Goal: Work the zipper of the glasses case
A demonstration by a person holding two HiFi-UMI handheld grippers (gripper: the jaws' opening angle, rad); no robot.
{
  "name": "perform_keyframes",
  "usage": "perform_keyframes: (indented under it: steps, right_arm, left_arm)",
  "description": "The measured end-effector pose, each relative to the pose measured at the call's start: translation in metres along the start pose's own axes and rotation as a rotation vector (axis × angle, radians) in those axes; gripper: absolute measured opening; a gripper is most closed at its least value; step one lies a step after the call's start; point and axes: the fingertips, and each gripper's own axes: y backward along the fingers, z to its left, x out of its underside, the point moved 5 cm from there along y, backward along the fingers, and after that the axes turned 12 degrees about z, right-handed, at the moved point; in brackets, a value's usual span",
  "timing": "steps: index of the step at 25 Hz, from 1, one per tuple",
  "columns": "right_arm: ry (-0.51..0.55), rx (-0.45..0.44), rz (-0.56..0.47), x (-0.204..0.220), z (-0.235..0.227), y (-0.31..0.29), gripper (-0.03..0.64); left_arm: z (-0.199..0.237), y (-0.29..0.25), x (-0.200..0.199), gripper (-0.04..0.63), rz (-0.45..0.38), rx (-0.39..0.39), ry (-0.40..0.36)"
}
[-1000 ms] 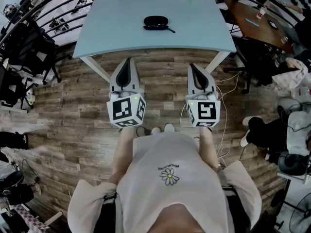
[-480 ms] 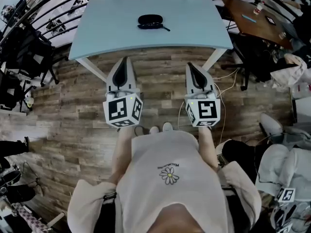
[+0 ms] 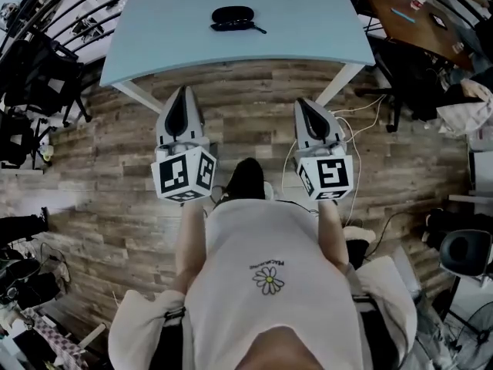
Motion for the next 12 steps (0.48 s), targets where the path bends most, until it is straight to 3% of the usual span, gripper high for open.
perform_keyframes:
  steps: [7,12]
  right_arm:
    - [0.013,-0.02,0.044,0.014,-0.019,-0.029,0.008]
    - [0.053,-0.023,0.029,-0.005,-0.037,-0.086,0.008]
  left_arm:
    - [0.002,-0.047,0.012,0.014,0.02,-0.004,0.033]
    - [0.011,-0.108,0.0,0.014,-0.005,0.025,0.043]
